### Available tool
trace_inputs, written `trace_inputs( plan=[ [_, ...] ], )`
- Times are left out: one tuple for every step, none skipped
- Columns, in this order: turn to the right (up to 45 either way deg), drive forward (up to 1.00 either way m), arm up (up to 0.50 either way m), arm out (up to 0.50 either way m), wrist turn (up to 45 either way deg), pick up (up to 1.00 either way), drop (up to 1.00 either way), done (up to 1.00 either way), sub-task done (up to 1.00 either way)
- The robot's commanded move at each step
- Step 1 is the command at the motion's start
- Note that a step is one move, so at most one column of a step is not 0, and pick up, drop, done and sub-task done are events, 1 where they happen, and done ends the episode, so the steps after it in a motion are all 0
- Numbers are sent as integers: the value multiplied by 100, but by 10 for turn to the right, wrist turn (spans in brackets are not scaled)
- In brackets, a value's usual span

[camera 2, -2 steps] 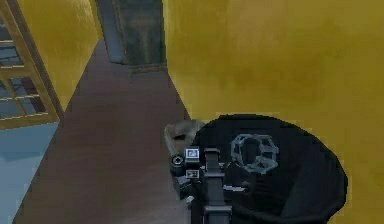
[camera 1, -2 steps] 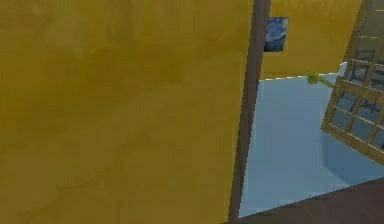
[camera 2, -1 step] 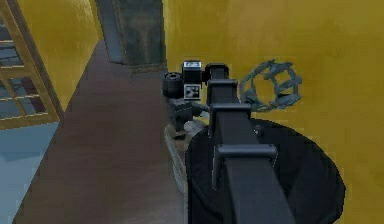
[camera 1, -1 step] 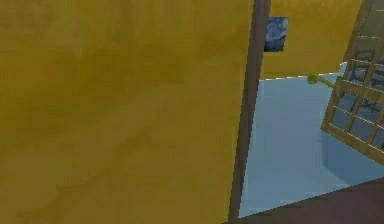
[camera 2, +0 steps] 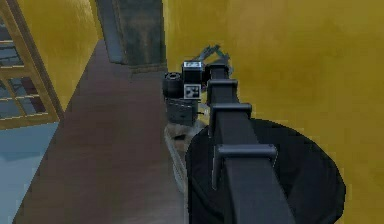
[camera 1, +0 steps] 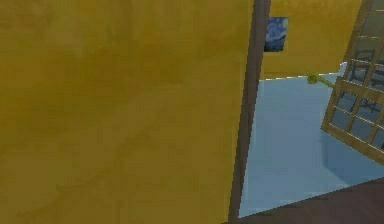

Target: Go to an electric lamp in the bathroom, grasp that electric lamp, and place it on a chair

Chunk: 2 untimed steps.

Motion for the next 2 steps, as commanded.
trace_inputs(
  plan=[
    [0,0,0,0,-450,0,0,0,0],
    [0,0,0,0,-450,0,0,0,0]
  ],
)
